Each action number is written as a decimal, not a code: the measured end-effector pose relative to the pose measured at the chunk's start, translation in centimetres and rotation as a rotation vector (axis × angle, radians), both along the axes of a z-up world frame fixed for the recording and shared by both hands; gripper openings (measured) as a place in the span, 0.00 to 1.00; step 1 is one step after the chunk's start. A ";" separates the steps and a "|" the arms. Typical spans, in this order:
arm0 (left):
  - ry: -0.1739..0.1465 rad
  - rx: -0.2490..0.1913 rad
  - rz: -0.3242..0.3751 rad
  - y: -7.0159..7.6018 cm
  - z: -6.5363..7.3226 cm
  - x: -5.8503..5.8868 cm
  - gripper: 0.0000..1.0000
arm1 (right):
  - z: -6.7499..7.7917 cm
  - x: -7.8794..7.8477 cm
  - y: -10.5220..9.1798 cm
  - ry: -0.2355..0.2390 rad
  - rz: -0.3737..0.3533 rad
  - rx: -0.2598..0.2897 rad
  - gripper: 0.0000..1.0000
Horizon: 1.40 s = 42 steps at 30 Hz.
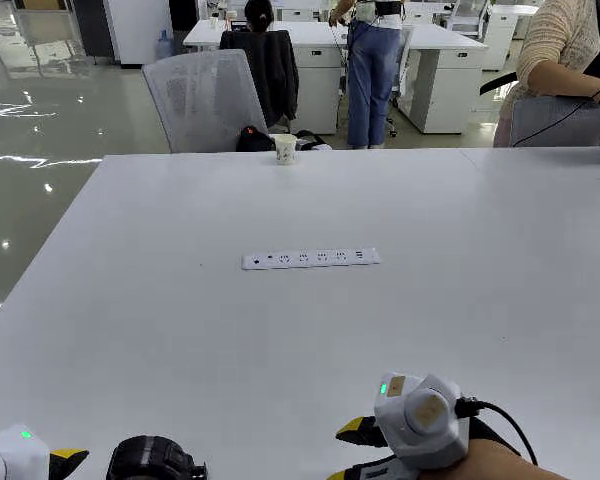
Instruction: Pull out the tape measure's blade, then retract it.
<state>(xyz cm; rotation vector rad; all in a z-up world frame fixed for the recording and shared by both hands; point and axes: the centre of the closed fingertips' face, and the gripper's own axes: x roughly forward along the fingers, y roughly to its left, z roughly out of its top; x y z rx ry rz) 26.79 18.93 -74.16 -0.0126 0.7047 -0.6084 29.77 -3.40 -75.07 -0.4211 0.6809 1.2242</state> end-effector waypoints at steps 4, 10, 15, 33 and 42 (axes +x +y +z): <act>-0.004 0.010 -0.020 0.2 0.1 -0.6 0.99 | 0.5 0.0 -1.4 0.006 -0.032 0.012 0.44; 0.016 0.046 -0.090 0.8 -0.8 -1.9 0.99 | 0.4 -0.5 -4.3 -0.009 -0.058 -0.001 0.50; 0.030 0.042 -0.087 0.9 -0.7 -2.6 0.99 | -0.1 -1.1 -6.5 0.002 -0.078 -0.016 0.56; 0.005 0.070 -0.095 3.3 0.6 -3.1 0.99 | 0.9 -1.7 -13.8 0.011 -0.147 -0.045 0.80; 0.000 0.081 -0.077 4.5 1.0 -3.0 0.99 | 1.3 -0.7 -15.8 0.013 -0.180 -0.035 0.96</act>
